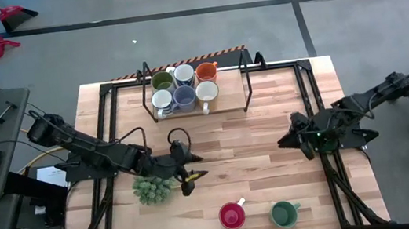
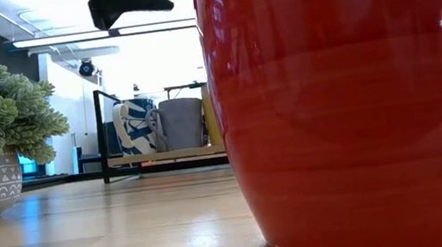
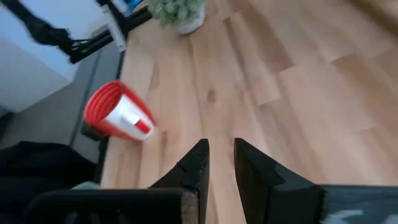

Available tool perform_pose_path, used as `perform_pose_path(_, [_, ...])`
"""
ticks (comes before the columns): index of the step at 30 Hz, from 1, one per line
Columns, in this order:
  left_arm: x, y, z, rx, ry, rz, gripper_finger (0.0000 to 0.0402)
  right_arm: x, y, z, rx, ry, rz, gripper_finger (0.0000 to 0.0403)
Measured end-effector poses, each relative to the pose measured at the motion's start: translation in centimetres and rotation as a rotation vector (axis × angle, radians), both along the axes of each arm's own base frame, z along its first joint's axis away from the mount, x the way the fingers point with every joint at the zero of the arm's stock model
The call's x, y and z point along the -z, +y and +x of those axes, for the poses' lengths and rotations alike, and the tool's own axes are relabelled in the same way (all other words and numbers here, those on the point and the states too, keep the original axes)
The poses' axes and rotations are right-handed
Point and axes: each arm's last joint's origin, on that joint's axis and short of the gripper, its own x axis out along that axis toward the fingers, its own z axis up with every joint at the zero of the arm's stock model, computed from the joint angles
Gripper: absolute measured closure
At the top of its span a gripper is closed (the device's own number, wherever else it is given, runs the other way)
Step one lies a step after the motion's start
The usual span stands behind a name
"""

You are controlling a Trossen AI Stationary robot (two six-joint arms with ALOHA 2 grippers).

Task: Place coffee mugs
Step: Put the red mug on the shelf

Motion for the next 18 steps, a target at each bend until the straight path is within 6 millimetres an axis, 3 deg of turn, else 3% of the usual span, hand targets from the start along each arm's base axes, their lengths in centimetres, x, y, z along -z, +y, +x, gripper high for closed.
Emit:
perform_pose_path(4, [-1.4,-0.2,0.8,-0.002,-0.149,-0.131,0.0158,2.1,0.5,0.0,-0.038,0.009,0.056,0.0348])
perform_pose_path(8, [-4.8,-1.2,1.2,0.034,-0.259,-0.068,0.0164,2.7,0.7,-0.2,-0.061,0.042,0.081,0.0348])
perform_pose_path(12, [-6.8,-2.4,2.1,0.056,-0.160,0.095,0.0183,2.7,0.9,-0.3,-0.106,0.054,0.106,0.0347])
perform_pose_path(18, [-9.2,-4.3,5.7,0.120,-0.013,0.202,0.0209,2.8,1.0,-0.4,-0.147,0.084,0.150,0.0347])
